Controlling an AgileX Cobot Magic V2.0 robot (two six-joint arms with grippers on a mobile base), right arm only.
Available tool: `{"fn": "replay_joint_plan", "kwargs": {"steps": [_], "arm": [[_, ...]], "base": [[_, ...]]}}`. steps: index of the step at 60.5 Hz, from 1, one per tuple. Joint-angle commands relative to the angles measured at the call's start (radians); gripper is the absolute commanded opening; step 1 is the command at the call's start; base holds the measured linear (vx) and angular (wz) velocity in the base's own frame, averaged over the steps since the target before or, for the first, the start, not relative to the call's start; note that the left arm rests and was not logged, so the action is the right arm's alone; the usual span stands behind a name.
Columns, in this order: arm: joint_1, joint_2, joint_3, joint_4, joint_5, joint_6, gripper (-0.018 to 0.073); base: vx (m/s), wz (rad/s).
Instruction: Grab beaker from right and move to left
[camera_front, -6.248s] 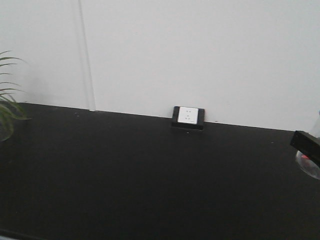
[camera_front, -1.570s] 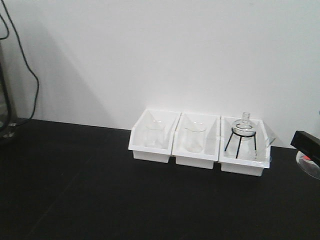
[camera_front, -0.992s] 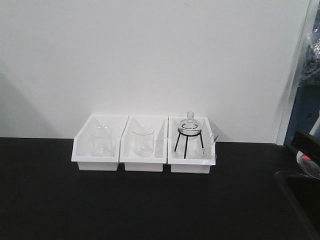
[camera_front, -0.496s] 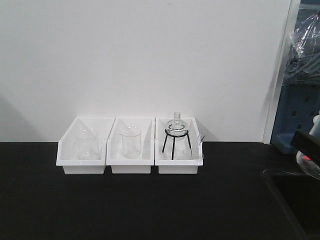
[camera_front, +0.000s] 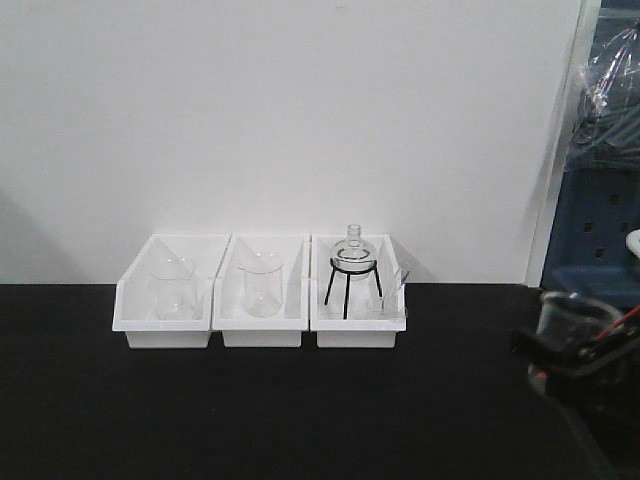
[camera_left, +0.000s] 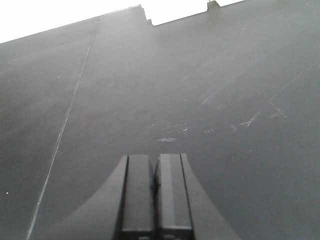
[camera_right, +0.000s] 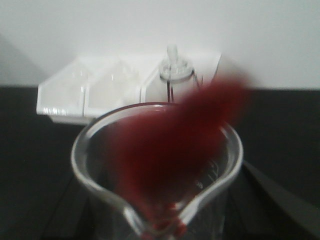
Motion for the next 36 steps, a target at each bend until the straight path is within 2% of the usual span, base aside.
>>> {"fn": "replay_joint_plan", "kwargs": {"steps": [1, 9, 16, 25, 31, 36], "arm": [[-0.002, 0.114, -0.031, -0.025, -0.063, -0.101, -0.0001], [-0.002, 0.315, -0.031, 0.043, -0.158, -0.326, -0.0001], [-0.002, 0.462, -0.031, 0.218, -0.277, -0.567, -0.0001], [-0.002, 0.629, -0.031, 0.451, -0.516, -0.932, -0.0001], [-0.002, 0.696, -0.031, 0.529, -0.641, -1.064, -0.0001], [-0.002, 0.751, -0.031, 0.556, -0.731, -1.16, -0.0001]], "base": [[0.0, 0.0], [0.0, 0.0], [0.0, 0.0], [0.0, 0.0], [0.0, 0.0], [0.0, 0.0]]}}
